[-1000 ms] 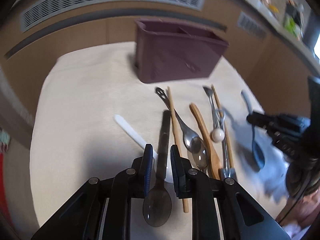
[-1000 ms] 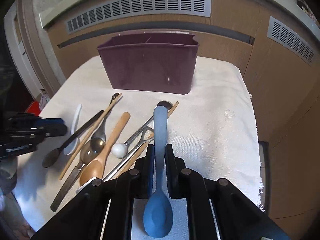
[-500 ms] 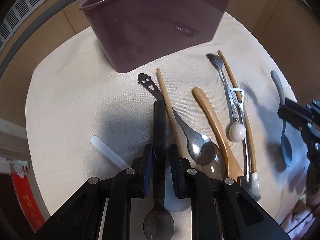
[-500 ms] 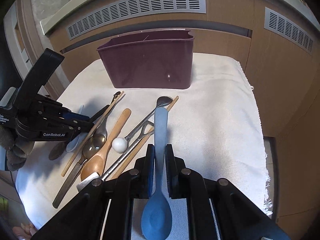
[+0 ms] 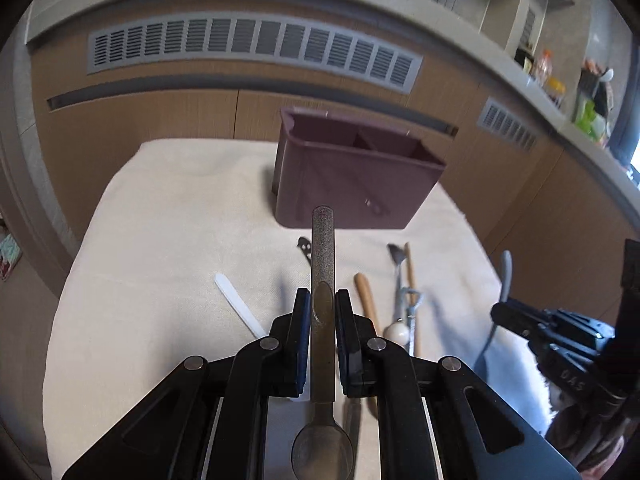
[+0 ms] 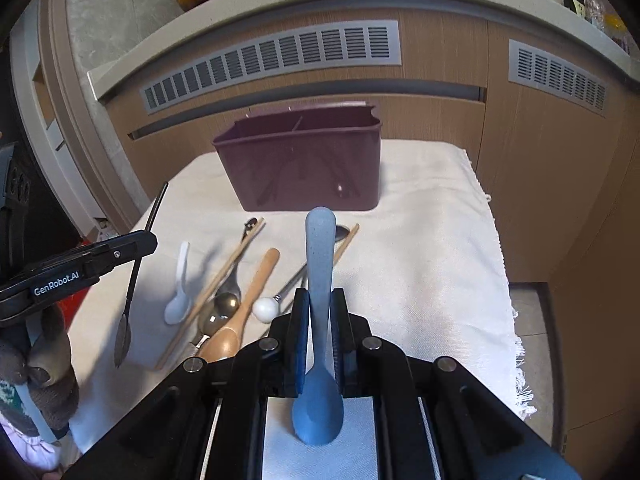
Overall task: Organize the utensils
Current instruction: 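Lower both held spoons into the maroon caddy compartments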
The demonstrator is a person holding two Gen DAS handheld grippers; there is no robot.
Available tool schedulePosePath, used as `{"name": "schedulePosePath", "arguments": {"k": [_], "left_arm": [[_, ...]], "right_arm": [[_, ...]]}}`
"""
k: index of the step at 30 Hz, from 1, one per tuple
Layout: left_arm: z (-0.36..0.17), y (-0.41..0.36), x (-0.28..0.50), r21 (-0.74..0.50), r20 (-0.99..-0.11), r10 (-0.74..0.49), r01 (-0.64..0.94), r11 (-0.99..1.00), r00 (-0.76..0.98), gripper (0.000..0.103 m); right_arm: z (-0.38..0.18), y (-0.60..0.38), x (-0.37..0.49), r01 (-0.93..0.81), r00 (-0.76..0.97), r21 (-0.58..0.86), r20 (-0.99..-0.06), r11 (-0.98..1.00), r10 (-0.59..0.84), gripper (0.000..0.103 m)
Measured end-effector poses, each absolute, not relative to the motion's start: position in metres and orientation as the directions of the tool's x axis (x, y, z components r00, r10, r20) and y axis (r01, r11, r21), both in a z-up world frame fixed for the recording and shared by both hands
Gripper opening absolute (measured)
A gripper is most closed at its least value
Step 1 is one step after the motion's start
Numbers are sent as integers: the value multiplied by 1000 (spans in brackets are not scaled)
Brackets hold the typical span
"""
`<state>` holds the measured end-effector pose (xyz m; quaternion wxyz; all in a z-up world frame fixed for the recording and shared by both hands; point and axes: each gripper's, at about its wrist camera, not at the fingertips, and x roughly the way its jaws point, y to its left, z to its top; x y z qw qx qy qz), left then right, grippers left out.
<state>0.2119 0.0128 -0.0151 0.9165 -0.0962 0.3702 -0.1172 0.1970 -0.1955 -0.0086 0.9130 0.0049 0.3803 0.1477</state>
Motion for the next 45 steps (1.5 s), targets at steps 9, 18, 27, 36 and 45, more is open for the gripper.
{"name": "schedulePosePath", "arguments": {"k": [9, 18, 27, 36, 45], "left_arm": [[44, 7, 199, -244, -520, -299, 197, 950, 800, 12], [175, -16, 238, -155, -151, -291, 268, 951, 945, 12], [191, -22, 307, -150, -56, -216, 206, 967, 975, 12], [121, -22, 369, -173, -189, -212, 180, 968, 959, 12], [54, -24, 404, -190, -296, -201, 148, 970, 934, 12]], "right_arm": [[41, -189, 196, -306, 734, 112, -605, 945, 309, 10], [184, -183, 244, -258, 923, -74, -313, 963, 223, 10], [189, -186, 316, -238, 934, -52, -284, 970, 214, 10], [115, -177, 378, -260, 878, -15, -420, 965, 230, 10], [57, -165, 398, -271, 827, -33, -520, 962, 215, 10]]}}
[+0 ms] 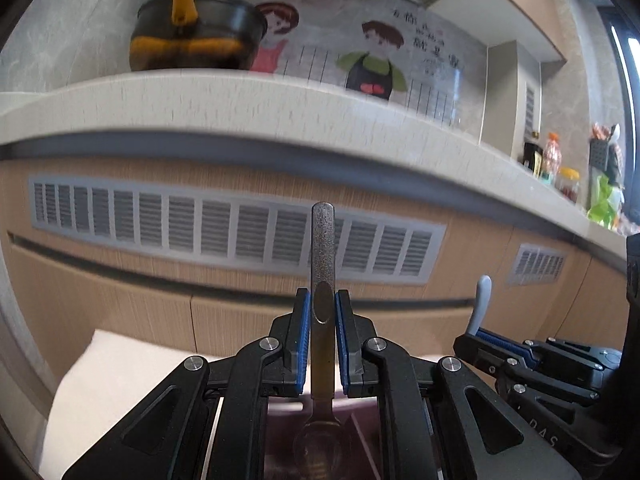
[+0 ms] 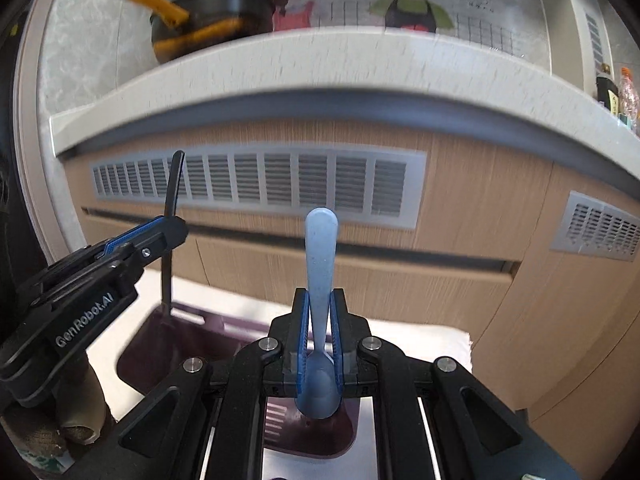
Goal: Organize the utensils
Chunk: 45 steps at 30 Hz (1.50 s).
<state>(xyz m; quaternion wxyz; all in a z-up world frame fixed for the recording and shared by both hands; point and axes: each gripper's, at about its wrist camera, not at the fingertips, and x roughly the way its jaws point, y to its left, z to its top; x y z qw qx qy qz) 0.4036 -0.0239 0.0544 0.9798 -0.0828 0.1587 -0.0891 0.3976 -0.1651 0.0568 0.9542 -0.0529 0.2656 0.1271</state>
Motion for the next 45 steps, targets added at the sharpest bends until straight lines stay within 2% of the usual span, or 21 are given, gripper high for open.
{"name": "schedulePosePath", "arguments": {"k": [6, 8, 10, 13, 14, 15, 16, 17, 19, 22, 25, 35, 40, 45], "left_arm": [[24, -28, 411, -161, -386, -192, 139, 977, 902, 14], [21, -25, 411, -169, -405, -191, 132, 977, 894, 15], [22, -21, 411, -193, -428, -199, 126, 973, 882, 32], [29, -8, 400, -224, -432, -200, 111, 968, 879, 46], [32, -4, 394, -219, -433, -189, 101, 971, 881, 49], [34, -1, 389, -207, -439, -173, 88, 974, 882, 58], [35, 1, 384, -197, -448, -159, 77, 977, 880, 70], [36, 6, 378, -195, -456, -151, 67, 978, 877, 74], [32, 15, 364, -200, -478, -141, 48, 979, 867, 79], [25, 27, 342, -196, -517, -129, 29, 980, 846, 89], [16, 42, 317, -191, -542, -109, 5, 982, 833, 96], [-28, 80, 246, -214, -658, -82, -82, 973, 749, 103], [-46, 80, 223, -243, -677, -98, -97, 965, 730, 103], [-53, 70, 216, -236, -693, -141, -37, 971, 707, 103]], "right_arm": [[30, -161, 397, -301, 779, -21, -582, 953, 233, 10], [25, -161, 397, -307, 769, -27, -597, 951, 231, 16], [22, -162, 397, -309, 753, -27, -618, 951, 227, 23], [25, -168, 385, -293, 764, -47, -612, 955, 204, 30], [26, -168, 381, -287, 768, -59, -610, 956, 193, 42], [28, -170, 374, -278, 774, -71, -608, 958, 179, 50], [29, -173, 365, -266, 782, -80, -601, 961, 166, 65], [30, -176, 358, -258, 788, -88, -595, 962, 157, 70], [28, -176, 340, -258, 789, -114, -598, 959, 141, 70], [19, -172, 314, -276, 772, -153, -623, 949, 124, 78], [7, -169, 290, -294, 755, -186, -647, 938, 109, 80], [-42, -156, 222, -396, 653, -183, -745, 900, 136, 82], [-59, -148, 205, -426, 595, -120, -784, 897, 178, 82], [-62, -147, 196, -417, 552, -3, -795, 909, 250, 82]]}}
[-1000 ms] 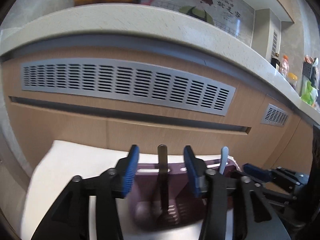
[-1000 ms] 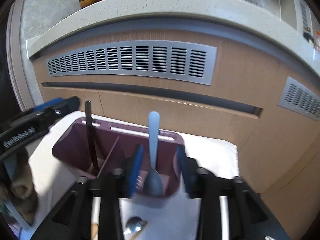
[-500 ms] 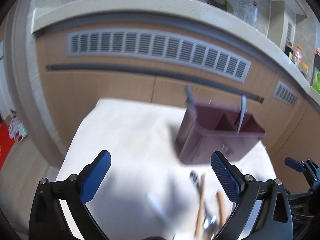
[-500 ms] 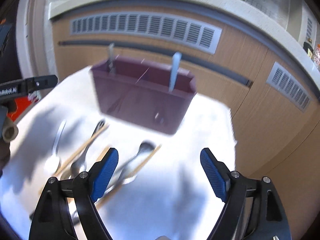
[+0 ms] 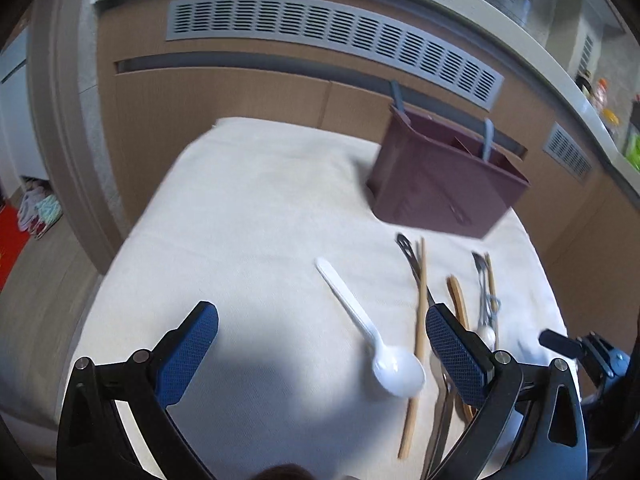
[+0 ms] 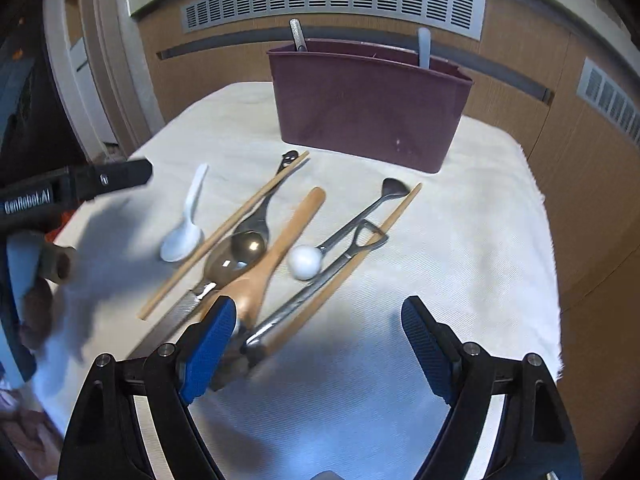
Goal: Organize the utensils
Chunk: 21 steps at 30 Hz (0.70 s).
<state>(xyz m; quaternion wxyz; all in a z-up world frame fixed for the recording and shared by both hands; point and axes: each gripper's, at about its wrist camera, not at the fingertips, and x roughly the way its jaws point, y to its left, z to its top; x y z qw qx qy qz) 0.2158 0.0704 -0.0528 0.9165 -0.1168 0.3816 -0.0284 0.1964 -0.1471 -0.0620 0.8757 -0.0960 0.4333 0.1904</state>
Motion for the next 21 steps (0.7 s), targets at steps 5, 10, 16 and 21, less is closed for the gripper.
{"name": "schedulePosePath", "arguments": {"k": [5, 10, 16, 21], "left_arm": [[-56, 62, 212, -252, -698, -195, 18, 968, 689, 103], [-53, 61, 209, -241, -673, -177, 14, 970, 719, 103], [-51, 46, 202, -197, -674, -198, 86, 977, 712, 103], [-51, 23, 187, -152, -675, -238, 184, 971, 698, 103]], "right_arm": [[-71, -143, 201, -385, 554, -33, -808, 922, 202, 82], [-80, -148, 218, -317, 525, -6, -834, 949, 170, 80], [-83, -160, 216, -294, 539, -69, -836, 953, 105, 79], [-81, -184, 207, -244, 582, -102, -811, 964, 61, 79]]}}
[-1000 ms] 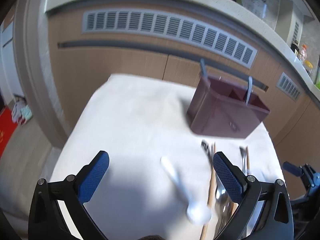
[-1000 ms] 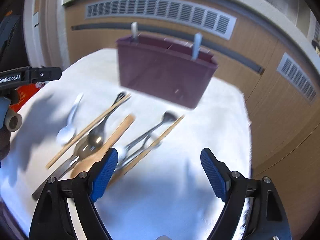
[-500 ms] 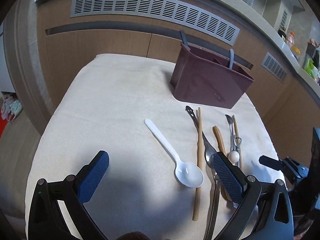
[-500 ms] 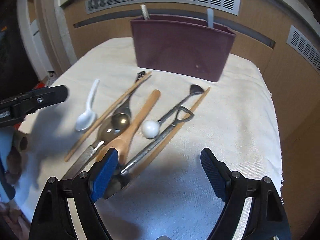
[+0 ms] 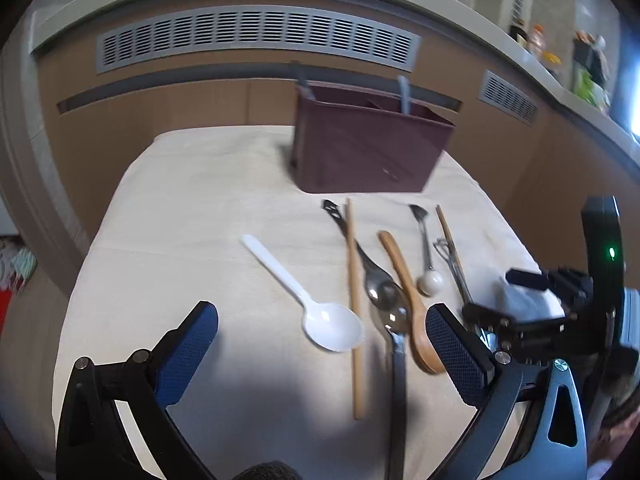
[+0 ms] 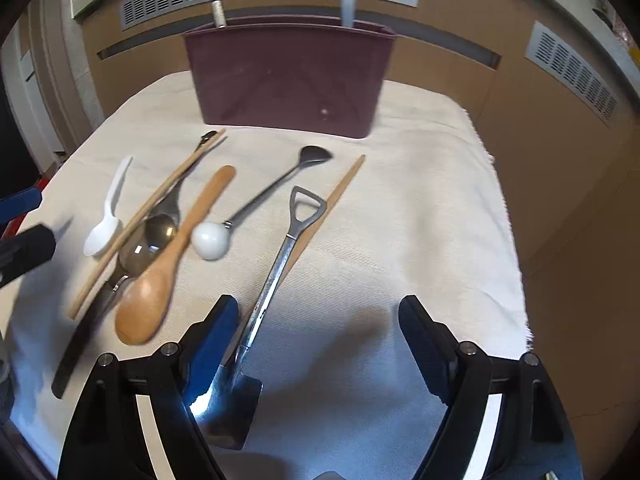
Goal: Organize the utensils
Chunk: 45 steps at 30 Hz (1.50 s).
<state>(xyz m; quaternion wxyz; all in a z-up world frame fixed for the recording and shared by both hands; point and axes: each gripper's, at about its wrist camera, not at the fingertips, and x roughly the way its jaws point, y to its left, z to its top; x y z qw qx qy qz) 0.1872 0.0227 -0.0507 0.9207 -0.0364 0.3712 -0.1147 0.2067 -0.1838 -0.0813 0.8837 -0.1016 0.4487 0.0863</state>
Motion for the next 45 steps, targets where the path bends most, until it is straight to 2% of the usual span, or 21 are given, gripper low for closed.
{"name": "schedulePosePath", "arguments": {"k": [3, 8, 9, 10, 12, 13, 15, 24, 29, 33, 45], "left_arm": [[-53, 7, 182, -111, -691, -244, 233, 966, 680, 103], [-54, -8, 176, -146, -709, -305, 291, 945, 636, 102], [-54, -11, 176, -143, -708, -305, 294, 945, 637, 96], [-53, -14, 177, -134, -710, -297, 292, 947, 639, 81], [-55, -20, 185, -117, -732, -283, 294, 948, 619, 63], [-57, -22, 188, -116, -742, -283, 300, 947, 607, 56], [-60, -29, 196, -98, -765, -275, 318, 943, 582, 51], [-71, -51, 220, 102, -834, -134, 390, 915, 534, 44], [-71, -50, 222, 45, -857, -176, 411, 911, 485, 44], [-76, -62, 224, 86, -863, -144, 421, 903, 484, 44], [-78, -55, 249, 72, -882, -132, 408, 910, 452, 44]], "right_arm": [[-79, -193, 202, -243, 594, -82, -800, 966, 81, 79], [-71, -207, 193, -232, 640, -56, -761, 971, 109, 80], [-71, -209, 192, -227, 647, -49, -754, 973, 113, 81], [-70, -211, 191, -223, 651, -42, -750, 974, 117, 81], [-71, -217, 191, -215, 652, -18, -747, 976, 130, 81], [-71, -219, 191, -211, 651, -9, -747, 977, 134, 81], [-72, -226, 191, -197, 651, 19, -745, 980, 146, 82], [-70, -234, 187, -189, 664, 63, -727, 980, 175, 83], [-70, -235, 187, -192, 665, 73, -724, 979, 185, 83], [-69, -235, 185, -191, 669, 74, -720, 979, 185, 83], [-69, -235, 184, -186, 670, 77, -719, 979, 184, 85]]}}
